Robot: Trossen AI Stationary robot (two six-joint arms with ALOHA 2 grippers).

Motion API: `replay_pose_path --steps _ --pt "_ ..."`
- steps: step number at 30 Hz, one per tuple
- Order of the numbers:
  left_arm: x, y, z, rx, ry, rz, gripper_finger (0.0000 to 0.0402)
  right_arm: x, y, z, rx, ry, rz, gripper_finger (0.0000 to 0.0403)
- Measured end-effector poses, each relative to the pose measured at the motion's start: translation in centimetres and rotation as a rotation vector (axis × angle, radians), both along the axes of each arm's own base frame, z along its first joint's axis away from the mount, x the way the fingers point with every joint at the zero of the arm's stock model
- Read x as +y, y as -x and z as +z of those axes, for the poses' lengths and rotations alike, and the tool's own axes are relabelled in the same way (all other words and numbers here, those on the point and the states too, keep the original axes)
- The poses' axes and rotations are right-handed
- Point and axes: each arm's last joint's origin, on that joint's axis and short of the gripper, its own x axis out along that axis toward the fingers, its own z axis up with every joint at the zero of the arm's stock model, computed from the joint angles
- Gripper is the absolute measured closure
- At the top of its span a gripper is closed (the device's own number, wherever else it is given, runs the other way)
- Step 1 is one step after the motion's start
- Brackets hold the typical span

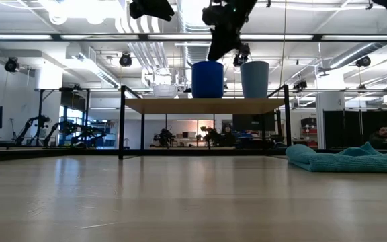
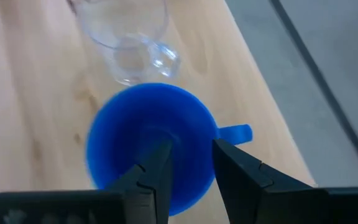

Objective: Stack small to large cups/mugs on shelf
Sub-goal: Adjust the mugs on the shelf

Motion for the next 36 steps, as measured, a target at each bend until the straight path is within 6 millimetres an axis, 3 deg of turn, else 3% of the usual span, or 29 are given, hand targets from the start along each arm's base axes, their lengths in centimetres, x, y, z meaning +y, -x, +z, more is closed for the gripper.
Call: replay_pose_path --steps 15,36 --pt "0.0 0.0 0.0 0.018 -0.04 -0.025 0.0292 -1.5 -0.7 -2.0 0.079 0.029 -0.058 0.0296" --pt "0.0 0.0 0.0 0.034 -0.072 -0.046 0.0292 -2.9 0.0 -1.9 0.1 0.069 -0.133 0.0296"
